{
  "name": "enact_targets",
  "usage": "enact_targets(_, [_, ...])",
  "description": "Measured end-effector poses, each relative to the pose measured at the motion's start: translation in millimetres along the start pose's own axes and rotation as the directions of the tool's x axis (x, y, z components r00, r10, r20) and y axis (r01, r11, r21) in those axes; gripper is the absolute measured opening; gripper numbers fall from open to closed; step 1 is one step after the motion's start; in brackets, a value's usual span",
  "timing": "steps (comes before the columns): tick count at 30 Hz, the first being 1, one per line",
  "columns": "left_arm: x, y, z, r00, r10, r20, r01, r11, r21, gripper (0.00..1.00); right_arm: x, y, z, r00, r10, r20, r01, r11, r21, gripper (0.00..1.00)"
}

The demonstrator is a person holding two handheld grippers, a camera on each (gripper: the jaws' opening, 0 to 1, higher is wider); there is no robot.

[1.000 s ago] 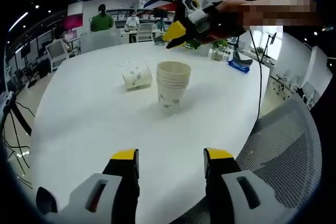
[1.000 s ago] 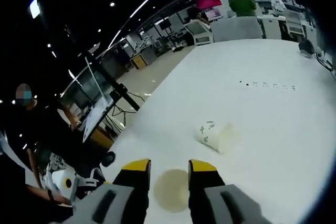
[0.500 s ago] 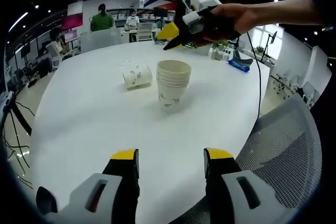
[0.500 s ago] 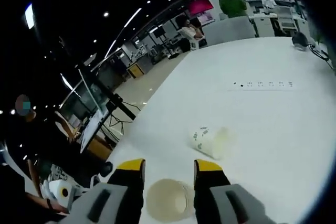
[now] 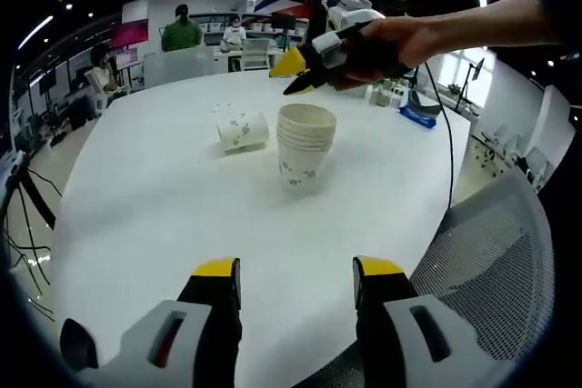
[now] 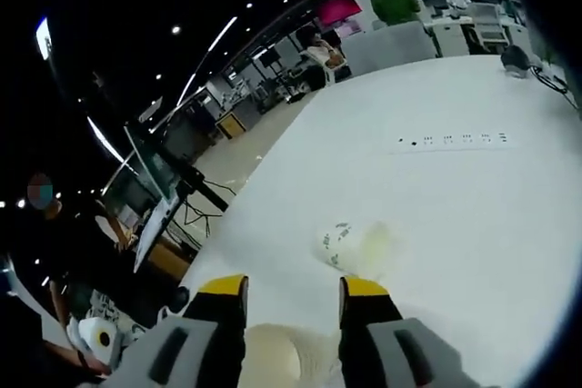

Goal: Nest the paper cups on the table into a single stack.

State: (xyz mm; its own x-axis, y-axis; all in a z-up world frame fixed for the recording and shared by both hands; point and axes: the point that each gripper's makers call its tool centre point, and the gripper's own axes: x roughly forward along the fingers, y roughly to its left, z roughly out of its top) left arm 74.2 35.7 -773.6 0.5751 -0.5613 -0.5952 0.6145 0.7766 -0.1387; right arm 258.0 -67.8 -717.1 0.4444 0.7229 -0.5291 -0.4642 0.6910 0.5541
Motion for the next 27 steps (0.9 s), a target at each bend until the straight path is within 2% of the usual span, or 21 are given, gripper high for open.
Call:
enact_targets(8, [-0.4, 1.8, -0.3, 1.0, 0.007, -0.002, -0.007, 1.0, -0.01, 0.49, 6.4, -7.3, 2.5, 1.0, 0.001, 0.01, -0.001, 1.0, 0.023, 0.4])
enact_targets(27, [1.3, 6.6, -5.0, 1.0, 0.017, -0.018, -0.017, 1.0, -0.021, 0.49, 44.7, -38.9, 3.4, 1.0, -0.008, -0.009, 0.008, 0.999, 0.048, 0.42])
